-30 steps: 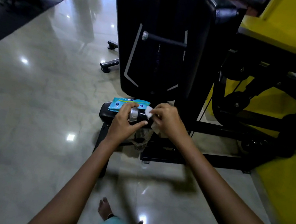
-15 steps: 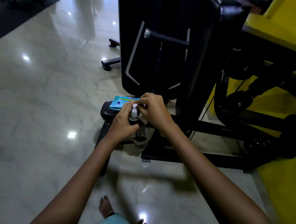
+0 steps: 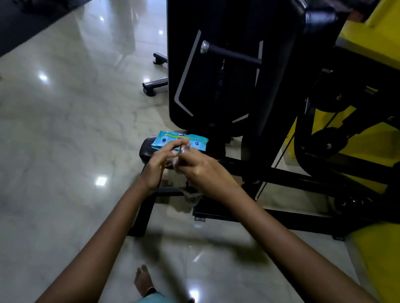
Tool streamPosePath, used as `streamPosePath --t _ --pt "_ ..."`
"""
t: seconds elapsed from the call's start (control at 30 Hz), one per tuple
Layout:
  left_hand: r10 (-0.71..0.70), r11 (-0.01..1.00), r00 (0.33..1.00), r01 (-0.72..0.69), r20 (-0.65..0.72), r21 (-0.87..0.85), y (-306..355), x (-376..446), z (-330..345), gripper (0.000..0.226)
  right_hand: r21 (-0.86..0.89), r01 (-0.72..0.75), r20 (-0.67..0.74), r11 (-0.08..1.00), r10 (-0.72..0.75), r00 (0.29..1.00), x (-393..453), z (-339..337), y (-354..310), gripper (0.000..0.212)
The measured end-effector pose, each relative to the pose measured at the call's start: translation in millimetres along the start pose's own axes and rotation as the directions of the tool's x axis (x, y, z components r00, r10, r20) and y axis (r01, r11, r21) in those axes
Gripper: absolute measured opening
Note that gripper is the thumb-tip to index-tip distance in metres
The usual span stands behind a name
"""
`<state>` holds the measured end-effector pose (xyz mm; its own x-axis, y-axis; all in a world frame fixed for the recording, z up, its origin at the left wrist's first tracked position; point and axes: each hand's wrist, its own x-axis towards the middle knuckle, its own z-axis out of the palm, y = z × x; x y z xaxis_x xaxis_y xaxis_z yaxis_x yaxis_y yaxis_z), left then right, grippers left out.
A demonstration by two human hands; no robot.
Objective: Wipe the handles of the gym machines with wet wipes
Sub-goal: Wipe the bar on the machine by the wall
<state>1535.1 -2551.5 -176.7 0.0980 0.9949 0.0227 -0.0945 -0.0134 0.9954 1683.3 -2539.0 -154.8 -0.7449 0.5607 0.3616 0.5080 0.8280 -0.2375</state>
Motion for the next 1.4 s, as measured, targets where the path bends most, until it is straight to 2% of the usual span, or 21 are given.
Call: streamPosePath --t 0.07,0.13,0.2,0.3,0.4,0.5,0.57,0.67,0.73,0.8,0.87,0.97,1.03,1.17,1.23,1.33,1.4 --pt "-0.025 0.999 0.997 0.022 -0.076 -0.043 0 1 0 0.042 -0.097 0.053 0.005 0.994 -0.053 0.999 -15 1 8 0.020" --pt "-0.018 0.999 0.992 0.022 -0.126 0.031 -1 3 0 0.043 -0.222 0.082 -0.060 0.972 -0.098 0.993 -31 1 18 0.017" --pt "0.007 0.995 0.991 0.007 -0.136 0.103 -1 7 0 0.039 -0.262 0.045 -0.160 0.964 -0.089 0.983 -38 -3 21 0.007" --pt "0.033 0.984 0.984 -0.001 -0.174 0.180 -2 15 3 0.033 -0.272 -0.018 -0.263 0.962 -0.057 0.963 -23 -5 12 0.017" --pt "0.039 0.973 0.973 0.015 -0.229 0.231 0 22 6 0.031 -0.273 0.020 -0.217 0.962 -0.081 0.973 -11 9 8 0.020" --pt "0.084 0.933 0.973 -0.001 -0.215 0.361 1 23 6 0.021 -0.297 0.048 -0.162 0.954 -0.100 0.982 -33 7 23 0.015" --pt "0.118 0.919 0.973 -0.032 -0.197 0.393 -2 21 6 0.013 -0.311 0.031 -0.116 0.950 -0.070 0.991 -52 -4 32 0.020" --pt "0.161 0.917 0.967 -0.073 -0.198 0.391 -6 16 9 0.014 -0.319 -0.063 -0.141 0.946 0.019 0.990 -66 -22 36 0.031" --pt "0.191 0.922 0.958 -0.100 -0.214 0.373 -7 15 13 0.015 -0.302 -0.130 -0.223 0.944 0.063 0.973 -58 -24 32 0.026" --pt "0.209 0.929 0.952 -0.121 -0.225 0.350 -8 15 15 0.016 -0.275 -0.128 -0.282 0.953 0.048 0.958 -43 -14 21 0.016" --pt "0.212 0.932 0.952 -0.128 -0.223 0.339 -8 17 15 0.014 -0.281 -0.038 -0.242 0.959 -0.033 0.970 -30 3 8 0.014" --pt "0.194 0.935 0.958 -0.115 -0.213 0.335 -7 20 13 0.020 -0.339 0.053 -0.138 0.939 -0.105 0.985 -33 10 10 0.022" --pt "0.196 0.935 0.956 -0.115 -0.220 0.336 -7 21 12 0.025 -0.346 0.044 -0.136 0.937 -0.097 0.986 -45 2 22 0.025" --pt "0.181 0.945 0.956 -0.104 -0.229 0.312 -9 21 13 0.024 -0.346 -0.051 -0.119 0.937 0.010 0.993 -77 -18 39 0.030" --pt "0.162 0.953 0.962 -0.095 -0.219 0.287 -10 20 13 0.022 -0.297 -0.127 -0.170 0.946 0.078 0.982 -82 -23 42 0.022" --pt "0.147 0.956 0.963 -0.081 -0.224 0.282 -10 20 14 0.022 -0.222 -0.254 -0.323 0.941 0.175 0.930 -67 -25 33 0.009" --pt "0.143 0.956 0.961 -0.073 -0.237 0.284 -8 21 15 0.025 -0.184 -0.245 -0.389 0.952 0.159 0.908 -46 -17 20 0.007"
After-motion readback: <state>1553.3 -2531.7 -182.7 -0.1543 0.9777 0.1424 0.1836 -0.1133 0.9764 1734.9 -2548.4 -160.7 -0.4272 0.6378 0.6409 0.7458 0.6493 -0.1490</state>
